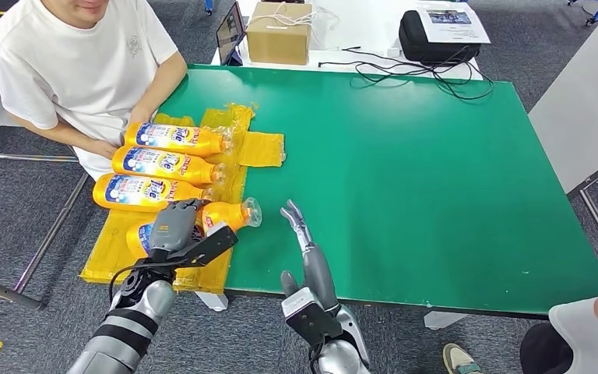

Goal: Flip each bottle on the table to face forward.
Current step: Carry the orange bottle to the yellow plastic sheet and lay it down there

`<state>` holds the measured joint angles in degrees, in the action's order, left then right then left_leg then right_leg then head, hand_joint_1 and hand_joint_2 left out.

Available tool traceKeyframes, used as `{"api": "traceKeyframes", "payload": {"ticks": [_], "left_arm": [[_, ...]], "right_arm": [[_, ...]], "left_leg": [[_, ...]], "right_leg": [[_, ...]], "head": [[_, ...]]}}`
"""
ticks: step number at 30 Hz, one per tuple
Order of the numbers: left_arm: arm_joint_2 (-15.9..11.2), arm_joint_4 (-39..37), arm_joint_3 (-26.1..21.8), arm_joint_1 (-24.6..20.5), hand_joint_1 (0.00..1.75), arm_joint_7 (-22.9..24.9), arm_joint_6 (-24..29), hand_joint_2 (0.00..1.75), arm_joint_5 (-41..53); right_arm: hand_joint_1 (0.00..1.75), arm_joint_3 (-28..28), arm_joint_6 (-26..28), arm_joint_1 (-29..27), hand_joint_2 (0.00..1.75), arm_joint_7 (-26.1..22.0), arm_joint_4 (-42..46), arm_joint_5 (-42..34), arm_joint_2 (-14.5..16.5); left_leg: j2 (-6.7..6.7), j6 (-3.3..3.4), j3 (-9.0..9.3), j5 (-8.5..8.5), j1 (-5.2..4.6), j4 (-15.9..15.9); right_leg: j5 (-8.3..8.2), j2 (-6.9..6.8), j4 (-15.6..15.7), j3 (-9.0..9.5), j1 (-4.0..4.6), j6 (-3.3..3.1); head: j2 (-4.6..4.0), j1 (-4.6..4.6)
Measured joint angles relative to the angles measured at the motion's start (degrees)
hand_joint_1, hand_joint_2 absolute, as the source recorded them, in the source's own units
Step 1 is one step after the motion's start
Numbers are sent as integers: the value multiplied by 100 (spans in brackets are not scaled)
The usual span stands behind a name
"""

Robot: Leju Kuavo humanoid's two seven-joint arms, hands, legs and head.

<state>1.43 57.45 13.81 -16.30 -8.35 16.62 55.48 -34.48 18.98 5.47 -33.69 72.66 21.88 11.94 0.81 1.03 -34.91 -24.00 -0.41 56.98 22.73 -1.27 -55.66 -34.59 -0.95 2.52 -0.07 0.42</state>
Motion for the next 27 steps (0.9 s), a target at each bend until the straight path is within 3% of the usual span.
{"api": "traceKeyframes", "payload": {"ticks": [6, 7, 10, 11, 12, 21, 27], "left_arm": [[-168, -258, 126, -187, 174, -4, -356, 175, 92], [-183, -284, 136, -206, 158, -10, -372, 175, 92], [-228, -360, 171, -272, 34, -60, -502, 175, 87], [-252, -389, 191, -299, 7, -73, -561, 175, 98], [-281, -421, 220, -324, 0, -79, -616, 175, 127], [-505, -667, 458, -492, 0, -254, -1018, 175, 87], [-591, -654, 597, -501, 0, -317, -929, 175, 57]], "right_arm": [[0, 56, -89, -14, 0, -19, 10, -124, 51], [0, 62, -90, -15, 0, -19, 10, -130, 55], [0, 79, -105, -15, 0, -25, 10, -169, 61], [0, 86, -114, -15, 0, -28, 10, -192, 67], [0, 97, -125, -14, 0, -33, 10, -216, 75], [0, 140, -194, -9, 0, -98, 3, -346, 104], [0, 175, -195, -11, 0, -107, -8, -361, 104]], "left_leg": [[0, 0, 7, 1, 0, 0], [0, 0, 8, 1, 0, 0], [0, 0, 11, 2, 0, 0], [0, 0, 11, 2, 0, 0], [0, 0, 12, 2, 0, 0], [0, 0, 11, 2, 1, 0], [-1, 0, 11, 2, 1, 0]], "right_leg": [[-1, 1, 0, 6, 0, 0], [-1, 1, 0, 7, 0, 0], [-1, 0, -1, 11, 0, 0], [-1, 0, -1, 12, 0, 0], [-1, 0, -1, 12, 0, 0], [-1, 0, -1, 12, 0, 0], [-1, 0, -1, 12, 0, 0]], "head": [[0, 0], [0, 0], [0, 0], [0, 1], [0, 0], [0, 1], [0, 0]]}}
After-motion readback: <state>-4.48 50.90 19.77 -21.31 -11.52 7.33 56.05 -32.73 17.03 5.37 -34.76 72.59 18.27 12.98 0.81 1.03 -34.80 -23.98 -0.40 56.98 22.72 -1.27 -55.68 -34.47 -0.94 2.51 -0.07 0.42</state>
